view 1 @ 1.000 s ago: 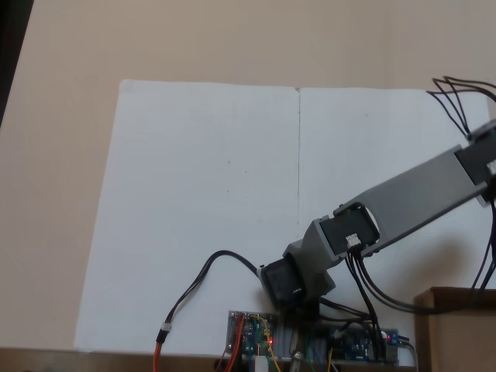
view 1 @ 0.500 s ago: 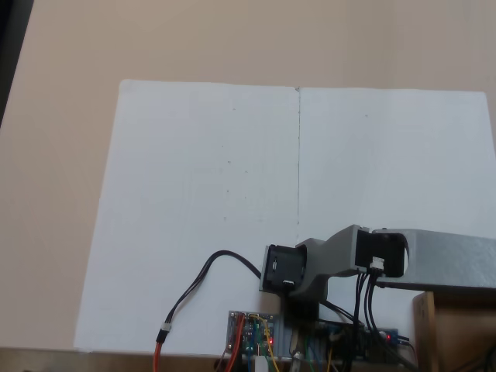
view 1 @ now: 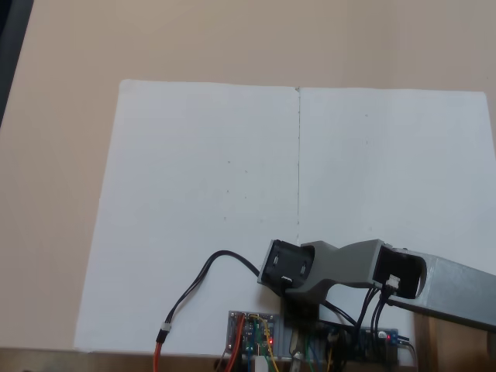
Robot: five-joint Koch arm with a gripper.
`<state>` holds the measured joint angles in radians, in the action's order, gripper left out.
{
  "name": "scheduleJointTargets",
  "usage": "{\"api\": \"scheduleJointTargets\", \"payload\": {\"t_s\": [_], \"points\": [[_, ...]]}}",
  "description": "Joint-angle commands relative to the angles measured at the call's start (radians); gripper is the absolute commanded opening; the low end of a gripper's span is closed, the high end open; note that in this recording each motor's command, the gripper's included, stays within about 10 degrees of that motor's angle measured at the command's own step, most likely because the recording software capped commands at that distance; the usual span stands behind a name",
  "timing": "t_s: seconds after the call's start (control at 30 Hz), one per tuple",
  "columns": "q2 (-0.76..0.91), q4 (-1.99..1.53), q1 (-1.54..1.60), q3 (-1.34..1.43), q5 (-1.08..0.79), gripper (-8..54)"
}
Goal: Grasp a green dice and put it in the bin.
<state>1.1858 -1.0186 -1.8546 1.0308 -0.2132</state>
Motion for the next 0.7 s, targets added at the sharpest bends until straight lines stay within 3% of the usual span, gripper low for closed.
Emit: {"api": "scheduleJointTargets", "payload": {"t_s": [0.0,0.07,0.13,0.17,0.27,0.53,0.67], "points": [[0.012,-0.063,0.002,-0.034,-0.072,12.1],[0.012,-0.066,0.006,-0.032,-0.072,14.6],[0.012,-0.064,0.021,-0.014,-0.071,32.4],[0.012,-0.061,0.032,0.006,-0.071,33.9],[0.012,-0.054,0.071,0.041,-0.071,45.9],[0.143,0.067,0.202,0.035,0.040,43.9],[0.272,0.121,0.463,0.021,0.169,44.1]]}}
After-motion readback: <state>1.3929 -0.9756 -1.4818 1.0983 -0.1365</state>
